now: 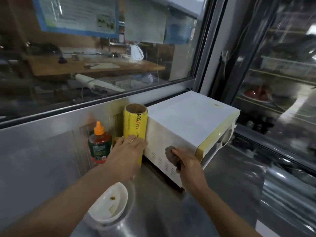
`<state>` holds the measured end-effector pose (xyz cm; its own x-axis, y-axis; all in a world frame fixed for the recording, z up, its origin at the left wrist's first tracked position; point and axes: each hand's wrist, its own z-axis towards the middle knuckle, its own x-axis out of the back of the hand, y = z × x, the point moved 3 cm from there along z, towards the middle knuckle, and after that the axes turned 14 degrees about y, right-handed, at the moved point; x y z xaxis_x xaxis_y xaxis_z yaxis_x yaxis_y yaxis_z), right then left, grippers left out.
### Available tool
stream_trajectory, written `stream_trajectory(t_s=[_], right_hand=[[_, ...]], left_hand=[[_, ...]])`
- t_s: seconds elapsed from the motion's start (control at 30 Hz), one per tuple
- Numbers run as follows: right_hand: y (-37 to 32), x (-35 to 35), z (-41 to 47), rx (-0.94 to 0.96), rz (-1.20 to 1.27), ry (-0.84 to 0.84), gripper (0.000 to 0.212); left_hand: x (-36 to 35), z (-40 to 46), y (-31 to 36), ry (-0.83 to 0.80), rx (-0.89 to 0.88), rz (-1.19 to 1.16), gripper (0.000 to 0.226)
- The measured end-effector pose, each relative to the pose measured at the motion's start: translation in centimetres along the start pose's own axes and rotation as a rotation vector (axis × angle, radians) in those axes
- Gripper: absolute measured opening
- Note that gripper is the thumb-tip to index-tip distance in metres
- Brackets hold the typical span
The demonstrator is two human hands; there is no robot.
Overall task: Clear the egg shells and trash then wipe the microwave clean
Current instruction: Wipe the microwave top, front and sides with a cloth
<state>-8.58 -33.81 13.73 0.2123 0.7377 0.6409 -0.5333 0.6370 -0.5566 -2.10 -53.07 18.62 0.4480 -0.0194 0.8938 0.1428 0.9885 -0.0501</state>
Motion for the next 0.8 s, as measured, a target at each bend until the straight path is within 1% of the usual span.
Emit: stream_trajectory(t_s=[0.07,0.17,0.27,0.37,0.5,0.6,0.67,0.7,0.73,0.77,0.8], right_hand=[[0.3,-1.0,0.9,-0.026,-0.008,-0.008,0.038],[0.5,-2.5,1.5,-0.048,-0.052,0.027,0.051],[0.5,-3.7,1.6,-0.049,-0.094,0.072,0.055],[0.6,-4.6,1.2,-0.051,-0.117,0.115,0.060],[-1.4,-3.8,0.4,-0.101,-0.163,0.202,0.047],[-2.8,-3.3,-1.3,-0.078,-0.246,0.294,0.035],[-3.4,-2.9,-2.7,-0.130,-0.265,0.340,0.031],[-3.7,-2.6,-3.1,-0.149,-0.304,0.366,0.037],[-3.8,-2.3,-3.6,-0.158,-0.333,0.398,0.048],[-3.7,-1.9,-3.9,-0.124,-0.391,0.443,0.059],[-3.7,-1.4,-3.9,-0.096,-0.444,0.491,0.064]], left_hand=[[0.0,1.5,-0.7,-0.003,-0.028,0.016,0.072],[-0.6,3.7,-1.7,-0.029,-0.071,0.043,0.070],[-1.3,5.7,-2.6,-0.032,-0.164,0.089,0.066],[-1.7,7.5,-3.4,-0.025,-0.239,0.080,0.068],[-1.6,9.0,-4.2,-0.008,-0.343,0.064,0.067],[-1.6,9.7,-5.1,0.000,-0.425,0.068,0.064],[-1.8,10.6,-5.8,0.018,-0.497,0.096,0.064],[-1.9,11.2,-6.0,0.021,-0.529,0.106,0.064],[-2.1,11.7,-6.3,0.016,-0.552,0.113,0.063],[-2.3,12.3,-6.5,0.007,-0.571,0.122,0.062],[-2.5,12.8,-6.7,-0.002,-0.590,0.138,0.063]])
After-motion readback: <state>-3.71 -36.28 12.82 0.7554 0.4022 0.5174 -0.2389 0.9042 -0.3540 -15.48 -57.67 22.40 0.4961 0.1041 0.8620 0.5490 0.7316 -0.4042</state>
